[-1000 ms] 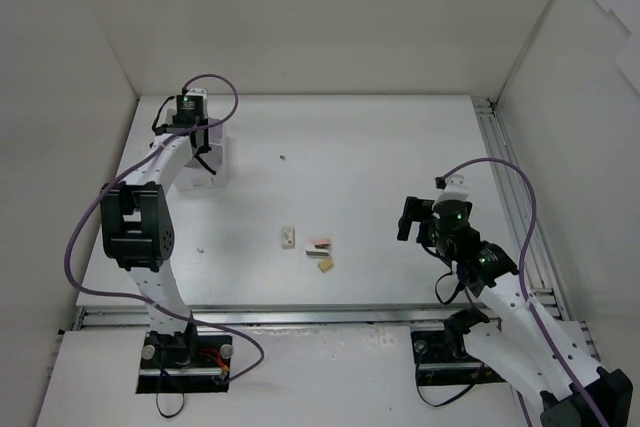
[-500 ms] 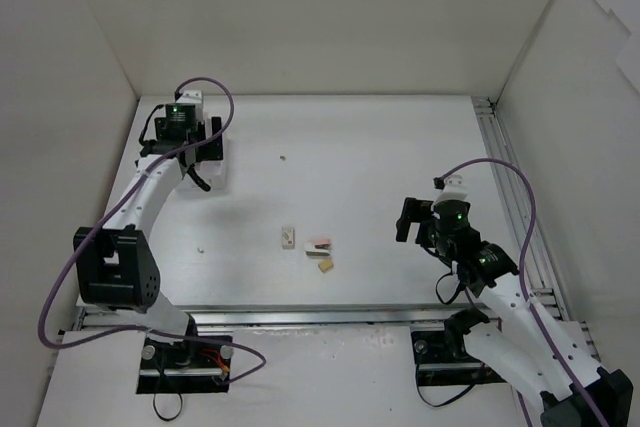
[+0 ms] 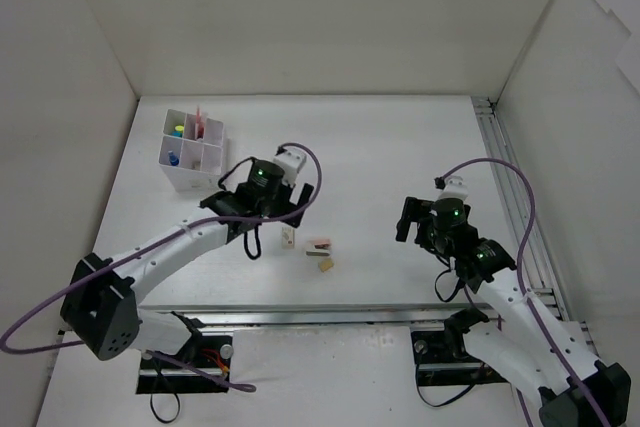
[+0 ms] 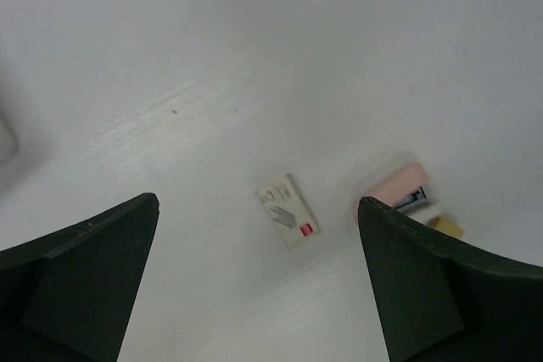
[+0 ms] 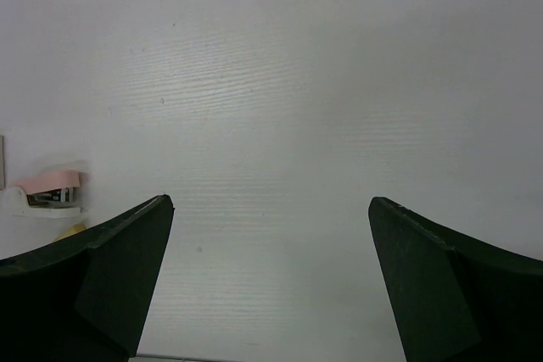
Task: Sort the stationery into containers
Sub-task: Pick up the stationery from the center of the board.
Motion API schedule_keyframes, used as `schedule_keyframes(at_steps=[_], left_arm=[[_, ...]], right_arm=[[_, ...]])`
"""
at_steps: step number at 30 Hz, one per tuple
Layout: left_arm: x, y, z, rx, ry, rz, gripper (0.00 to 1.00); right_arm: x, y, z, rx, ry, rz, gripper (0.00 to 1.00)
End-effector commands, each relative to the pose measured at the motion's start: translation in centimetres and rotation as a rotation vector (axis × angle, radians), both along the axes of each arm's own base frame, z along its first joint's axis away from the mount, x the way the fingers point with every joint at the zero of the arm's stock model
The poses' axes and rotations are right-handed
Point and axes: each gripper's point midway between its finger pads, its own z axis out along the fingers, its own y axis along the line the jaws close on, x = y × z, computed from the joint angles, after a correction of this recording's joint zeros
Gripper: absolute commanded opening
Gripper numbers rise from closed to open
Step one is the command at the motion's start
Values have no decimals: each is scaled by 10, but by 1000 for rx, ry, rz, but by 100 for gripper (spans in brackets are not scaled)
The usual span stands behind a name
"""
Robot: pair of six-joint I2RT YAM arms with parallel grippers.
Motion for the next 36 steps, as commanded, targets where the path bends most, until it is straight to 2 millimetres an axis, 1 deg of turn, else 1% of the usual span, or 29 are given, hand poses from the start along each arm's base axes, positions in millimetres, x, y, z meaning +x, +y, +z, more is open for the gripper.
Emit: schedule_keyframes(at_steps=[1,2,3,4,6,7,8,10,14,15,16,17,18,19,20,21,22,24,25,28,29,30,31,32,33,34,35,36], left_arm=[[-29,-39,-9,-14,9,-76,99],[-39,-46,-12,-8,11,-106,100],[-58,-63,-12,-13,9,-170,100],[-69,-69,-18,-20,28,-189,99],[-90,-88,-20,-63,51,-261,100],[-106,-98,-27,-74,77,-299,99],[-115,-105,-29,-90,89,-320,99],[-130,-113,-42,-78,113,-352,99],[-142,-129,-60,-81,158,-387,99],[-141,-131,-69,-68,168,-386,100],[-140,-134,-72,-66,168,-387,99],[-147,-140,-74,-73,186,-422,99],[-146,-140,-84,-48,202,-419,98],[-144,-142,-86,-41,206,-413,96],[-145,-140,-91,-28,219,-408,95],[-145,-140,-99,-7,235,-405,93],[-144,-140,-101,1,239,-400,91],[-146,-136,-113,33,263,-395,89],[-141,-132,-117,51,250,-360,89],[-136,-134,-127,71,243,-352,86],[-133,-134,-134,93,242,-343,84],[-129,-140,-131,92,233,-346,81],[-127,-141,-132,105,234,-342,77],[-128,-139,-140,130,256,-338,73],[-125,-147,-136,119,251,-348,68],[-126,-147,-137,126,258,-357,64],[-129,-148,-139,134,274,-370,61],[-128,-147,-139,138,271,-368,54]], right_arm=[[9,-9,19,3,-39,-78,98],[7,-11,20,-2,-42,-80,98],[6,-13,21,-10,-42,-89,98],[4,-16,20,-15,-38,-96,98],[2,-16,20,-15,-39,-94,98],[1,-17,19,-14,-38,-97,98],[1,-18,19,-15,-38,-100,98],[-1,-17,17,-11,-30,-100,98],[-4,-18,12,-9,-20,-107,98],[-4,-19,11,-11,-16,-107,98],[-5,-19,10,-8,-13,-110,98],[-5,-19,10,-4,-12,-111,98],[-5,-18,11,0,-13,-114,98],[-6,-19,10,3,-11,-117,98],[-7,-19,10,4,-13,-121,98],[-6,-21,9,0,-14,-129,98],[-7,-21,8,-1,-12,-131,98],[-7,-22,7,-2,-10,-132,98],[-8,-22,7,-3,-9,-132,98],[-8,-22,7,-4,-9,-130,98],[-7,-22,8,-4,-12,-130,98],[-8,-22,8,-6,-10,-130,98],[-7,-23,9,-5,-14,-132,98],[-8,-23,10,-5,-17,-133,98],[-7,-24,12,-6,-23,-140,98],[-7,-24,13,-4,-23,-140,98],[-6,-23,17,4,-32,-137,98],[-6,-22,19,9,-34,-134,98]])
